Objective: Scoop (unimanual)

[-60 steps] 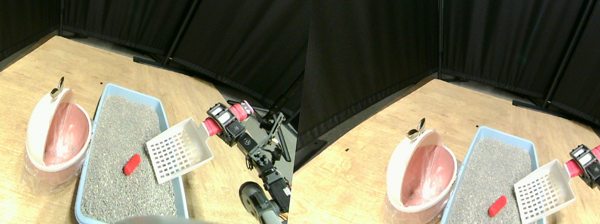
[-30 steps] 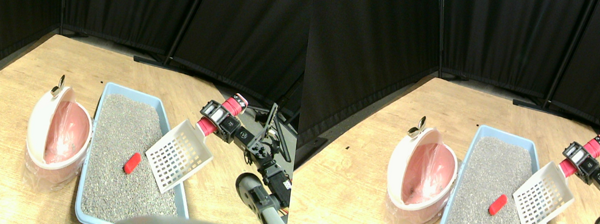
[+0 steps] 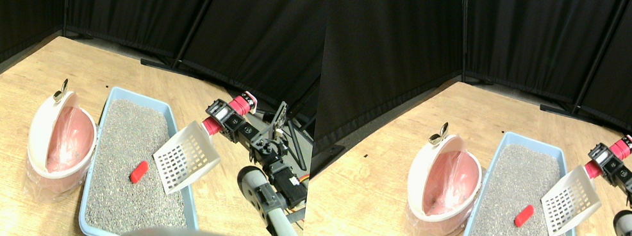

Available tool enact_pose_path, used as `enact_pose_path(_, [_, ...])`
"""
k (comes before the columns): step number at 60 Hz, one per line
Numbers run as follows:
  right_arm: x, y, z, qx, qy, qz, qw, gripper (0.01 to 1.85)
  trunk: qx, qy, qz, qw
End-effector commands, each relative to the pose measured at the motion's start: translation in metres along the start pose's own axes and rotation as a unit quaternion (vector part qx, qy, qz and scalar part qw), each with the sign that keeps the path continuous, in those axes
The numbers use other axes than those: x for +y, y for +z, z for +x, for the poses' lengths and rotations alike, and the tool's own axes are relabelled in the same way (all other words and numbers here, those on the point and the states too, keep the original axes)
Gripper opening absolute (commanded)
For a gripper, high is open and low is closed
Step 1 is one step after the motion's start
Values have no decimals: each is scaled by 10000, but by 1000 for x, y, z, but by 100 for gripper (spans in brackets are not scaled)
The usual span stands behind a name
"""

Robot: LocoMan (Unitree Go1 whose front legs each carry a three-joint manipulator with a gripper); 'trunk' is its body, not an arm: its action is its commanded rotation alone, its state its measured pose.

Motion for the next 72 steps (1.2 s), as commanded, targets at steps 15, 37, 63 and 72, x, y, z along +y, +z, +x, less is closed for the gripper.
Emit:
enact_pose_path(15, [22,5,9,-288,218,-105,9993,5,147,200,-85,9997])
enact_pose_path(37, [57,-6,16,-260,754,36,9968,6,208,255,-129,9994])
enact_pose_path(63, [131,-16,25,52,1363,1097,9846,5,332,446,-268,9981])
enact_pose_path(72, [130,-15,28,106,1256,1368,9826,8,325,447,-258,9981])
